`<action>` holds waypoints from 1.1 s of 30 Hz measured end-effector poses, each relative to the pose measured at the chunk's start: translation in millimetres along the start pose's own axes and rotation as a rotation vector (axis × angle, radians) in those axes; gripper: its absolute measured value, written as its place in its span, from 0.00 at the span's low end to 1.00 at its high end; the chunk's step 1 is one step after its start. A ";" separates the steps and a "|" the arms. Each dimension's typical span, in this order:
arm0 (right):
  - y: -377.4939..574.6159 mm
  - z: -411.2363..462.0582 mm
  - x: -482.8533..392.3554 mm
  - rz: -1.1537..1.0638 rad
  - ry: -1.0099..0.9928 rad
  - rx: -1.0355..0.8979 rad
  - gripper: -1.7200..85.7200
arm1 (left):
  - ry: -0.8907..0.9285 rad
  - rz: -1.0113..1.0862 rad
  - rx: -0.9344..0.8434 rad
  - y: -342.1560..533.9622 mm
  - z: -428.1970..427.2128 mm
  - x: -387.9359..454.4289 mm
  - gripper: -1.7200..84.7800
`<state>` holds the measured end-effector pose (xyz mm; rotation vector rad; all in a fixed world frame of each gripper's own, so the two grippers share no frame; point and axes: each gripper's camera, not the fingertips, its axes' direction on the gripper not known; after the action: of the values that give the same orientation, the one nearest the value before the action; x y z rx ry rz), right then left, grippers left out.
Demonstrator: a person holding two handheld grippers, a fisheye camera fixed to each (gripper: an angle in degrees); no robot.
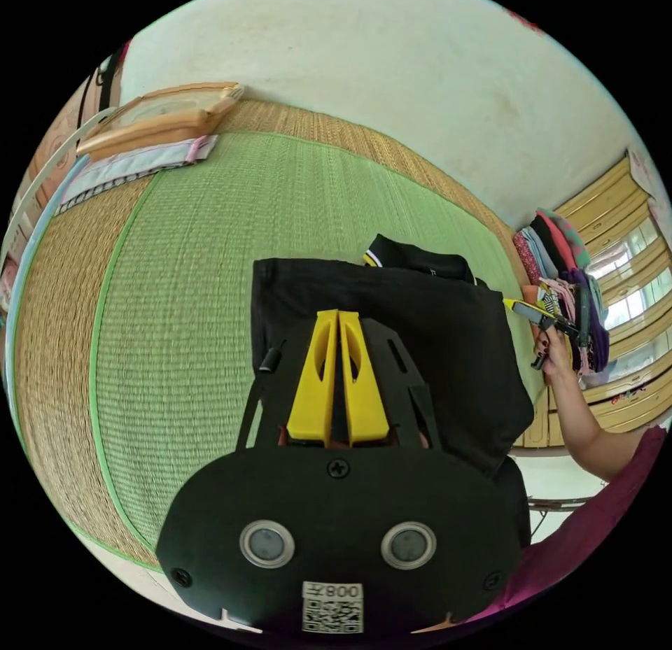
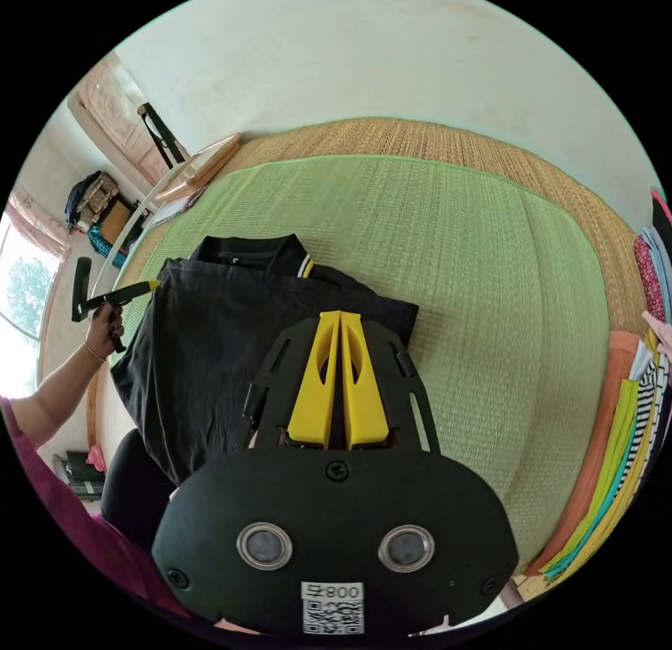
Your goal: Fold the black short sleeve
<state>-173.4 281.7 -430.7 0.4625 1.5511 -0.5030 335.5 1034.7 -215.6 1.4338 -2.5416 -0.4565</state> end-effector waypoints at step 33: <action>136.8 -61.8 -8.8 0.075 -0.199 -0.028 0.02 | 0.173 -0.258 -0.073 181.1 -204.5 -104.8 0.10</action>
<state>-144.8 429.3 -425.0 0.4345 1.3435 -0.4551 308.1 1177.1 38.6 1.7022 -2.1946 -0.4376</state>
